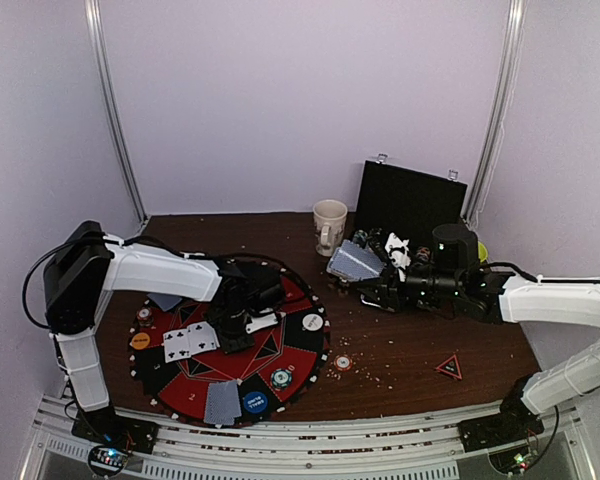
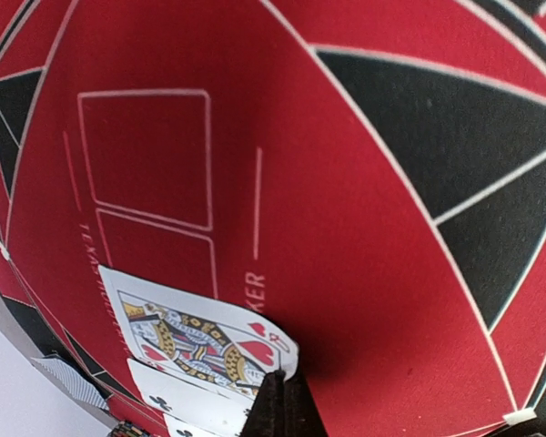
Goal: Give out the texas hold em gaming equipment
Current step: Flop the poker card into the community card area, then pick up the poker card from the face-down deck piles, then distribute the poker card in the community card area.
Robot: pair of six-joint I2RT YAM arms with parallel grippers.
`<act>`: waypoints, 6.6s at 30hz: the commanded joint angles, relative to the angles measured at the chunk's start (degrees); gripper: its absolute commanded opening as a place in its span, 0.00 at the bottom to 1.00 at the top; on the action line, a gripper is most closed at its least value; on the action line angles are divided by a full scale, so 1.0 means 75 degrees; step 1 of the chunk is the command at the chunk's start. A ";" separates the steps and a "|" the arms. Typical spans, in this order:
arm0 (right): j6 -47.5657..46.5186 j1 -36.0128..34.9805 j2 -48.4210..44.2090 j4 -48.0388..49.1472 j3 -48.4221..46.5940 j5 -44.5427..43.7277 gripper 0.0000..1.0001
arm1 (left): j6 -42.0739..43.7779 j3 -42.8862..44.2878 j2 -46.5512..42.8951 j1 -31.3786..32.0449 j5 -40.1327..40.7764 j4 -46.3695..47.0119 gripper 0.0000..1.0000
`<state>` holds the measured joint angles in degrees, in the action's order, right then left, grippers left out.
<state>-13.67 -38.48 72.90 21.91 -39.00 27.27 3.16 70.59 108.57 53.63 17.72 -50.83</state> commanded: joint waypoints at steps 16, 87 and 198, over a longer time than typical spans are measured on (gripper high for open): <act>-0.0077 0.0043 -0.0217 0.0045 -0.0091 -0.0083 0.48 | 0.0512 -0.0365 -0.0342 -0.0037 0.0390 0.0285 0.00; -0.0261 -0.0006 -0.0011 -0.0258 -0.0367 0.0103 0.48 | -0.1437 0.3366 -0.0492 -0.0399 -0.4853 0.4098 0.85; -0.0520 0.0009 -0.0516 -0.0502 0.0008 -0.0436 0.48 | 0.5049 0.2038 0.1437 -0.1346 -0.0691 0.0447 0.00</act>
<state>-17.80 -38.48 70.52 17.21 -39.70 24.64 40.21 87.22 119.28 44.18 11.38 -47.77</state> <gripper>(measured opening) 0.482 0.005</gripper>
